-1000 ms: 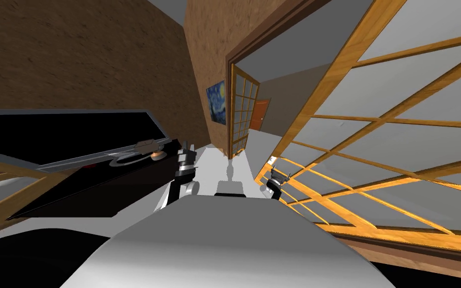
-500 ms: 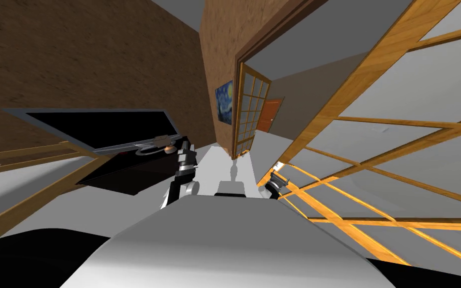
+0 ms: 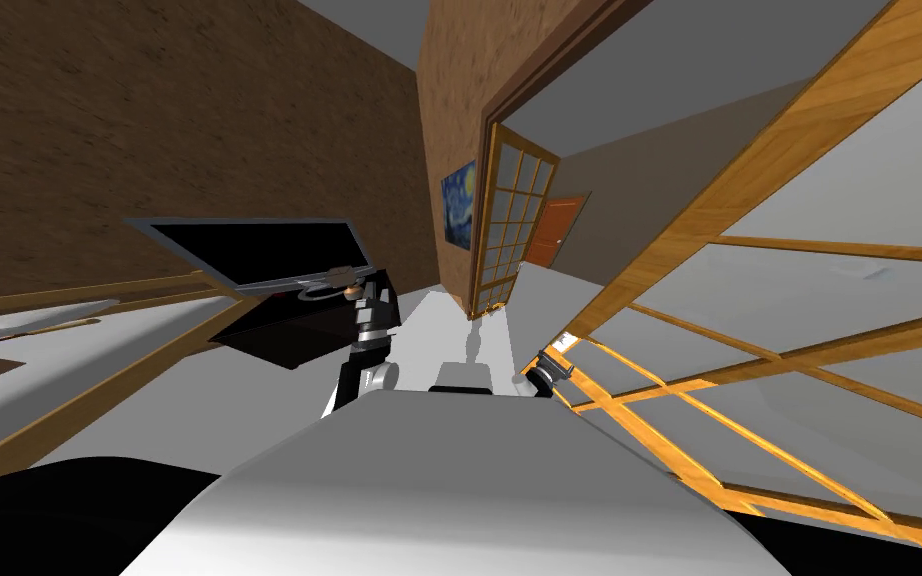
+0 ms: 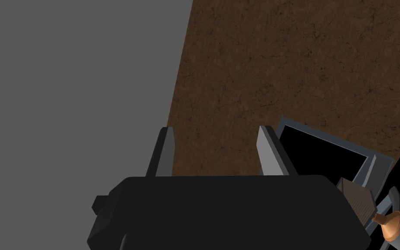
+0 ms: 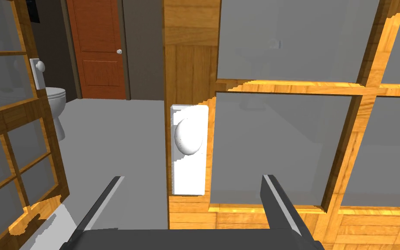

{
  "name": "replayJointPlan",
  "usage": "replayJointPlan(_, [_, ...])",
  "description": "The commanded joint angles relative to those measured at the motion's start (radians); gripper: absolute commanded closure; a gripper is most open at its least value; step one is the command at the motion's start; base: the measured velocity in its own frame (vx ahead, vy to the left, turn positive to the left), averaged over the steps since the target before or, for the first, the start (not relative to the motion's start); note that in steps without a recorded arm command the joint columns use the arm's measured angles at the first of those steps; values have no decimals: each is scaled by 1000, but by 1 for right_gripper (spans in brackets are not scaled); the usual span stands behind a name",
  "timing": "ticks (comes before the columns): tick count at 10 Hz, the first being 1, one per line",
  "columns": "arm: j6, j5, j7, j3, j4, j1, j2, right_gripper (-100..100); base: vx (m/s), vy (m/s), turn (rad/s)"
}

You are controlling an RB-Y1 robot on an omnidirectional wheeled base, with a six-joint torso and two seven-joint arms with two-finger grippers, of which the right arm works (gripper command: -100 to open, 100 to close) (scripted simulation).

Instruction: Push the door open

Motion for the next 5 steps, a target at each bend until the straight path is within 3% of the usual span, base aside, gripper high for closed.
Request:
replayJointPlan(1, [-5,-18,-17,-8,29,-9,9,-100,8,-95,158])
replayJointPlan(3, [-10,-28,-28,-13,48,-15,17,-100,4,-63,113])
replayJointPlan(4, [-5,-26,-20,-12,37,-12,16,-100,-1,-20,9])
replayJointPlan(5, [-9,-27,-29,-13,43,-10,-17,-100,44,-62,14])
